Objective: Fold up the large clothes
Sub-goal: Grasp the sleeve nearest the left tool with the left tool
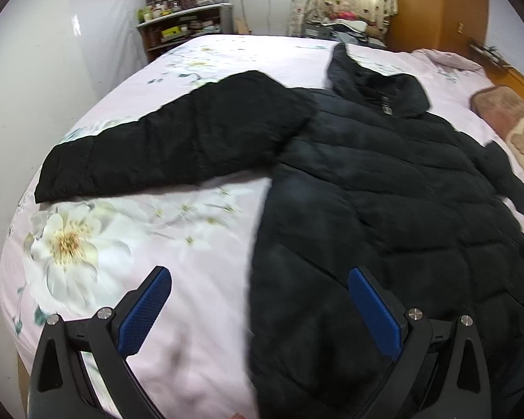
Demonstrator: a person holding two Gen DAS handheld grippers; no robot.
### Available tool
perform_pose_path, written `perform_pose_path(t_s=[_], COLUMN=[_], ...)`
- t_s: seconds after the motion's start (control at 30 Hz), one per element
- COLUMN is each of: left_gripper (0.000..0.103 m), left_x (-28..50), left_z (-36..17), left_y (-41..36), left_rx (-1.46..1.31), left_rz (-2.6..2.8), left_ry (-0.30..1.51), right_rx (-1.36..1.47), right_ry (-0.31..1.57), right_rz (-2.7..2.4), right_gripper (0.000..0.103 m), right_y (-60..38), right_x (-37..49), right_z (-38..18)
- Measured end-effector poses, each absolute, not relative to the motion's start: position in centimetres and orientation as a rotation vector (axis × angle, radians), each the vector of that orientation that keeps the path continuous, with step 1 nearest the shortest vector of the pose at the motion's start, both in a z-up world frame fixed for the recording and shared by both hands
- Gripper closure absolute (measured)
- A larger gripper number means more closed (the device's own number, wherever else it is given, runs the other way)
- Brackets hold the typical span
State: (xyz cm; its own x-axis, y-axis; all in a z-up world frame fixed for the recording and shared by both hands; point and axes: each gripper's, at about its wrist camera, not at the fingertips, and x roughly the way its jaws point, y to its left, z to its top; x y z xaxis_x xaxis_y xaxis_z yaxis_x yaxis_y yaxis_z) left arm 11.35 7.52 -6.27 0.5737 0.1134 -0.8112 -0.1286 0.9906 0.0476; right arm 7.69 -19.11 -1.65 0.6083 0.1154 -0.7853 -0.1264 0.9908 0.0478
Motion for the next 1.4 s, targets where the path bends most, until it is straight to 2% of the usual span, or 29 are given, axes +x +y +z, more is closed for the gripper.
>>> perform_pose_path(t_s=[0.23,0.53,0.83,0.97,1.07,1.1,1.13,1.23,1.4], left_gripper=[0.005,0.005,0.008,0.011,0.035,0.057,0.074,0.088,0.090], left_x=[15.2,19.1,20.2,20.4,21.3,21.5,21.6,22.2,21.6], left_z=[-8.1,-9.9,-12.1,-12.4,-12.2,-11.9,-11.7,-10.1,-5.4], left_y=[14.0,23.0,30.4,31.3,31.3,31.1,31.1,30.9,29.5], left_rx=[-0.094,-0.202,-0.432,-0.430,-0.383,-0.375,-0.375,-0.364,-0.374], left_rz=[0.276,0.445,0.577,0.589,0.597,0.588,0.574,0.549,0.452], left_ry=[0.938,0.914,0.848,0.796,0.805,0.807,0.808,0.817,0.758], right_rx=[-0.037,-0.075,-0.086,-0.083,-0.079,-0.078,-0.076,-0.069,-0.054], right_ry=[0.910,0.933,0.960,0.968,0.973,0.973,0.973,0.972,0.968], right_rz=[0.144,0.146,0.099,0.084,0.072,0.068,0.064,0.055,0.041], right_gripper=[0.025,0.025,0.025,0.025,0.025,0.025,0.025,0.025,0.025], right_y=[-18.1,-16.7,-17.9,-18.7,-19.2,-19.3,-19.6,-20.2,-21.4], right_x=[12.3,16.6,19.0,19.5,19.6,19.5,19.5,19.2,18.1], right_z=[-2.7,-4.7,-6.5,-6.9,-7.0,-6.9,-6.9,-6.8,-6.3])
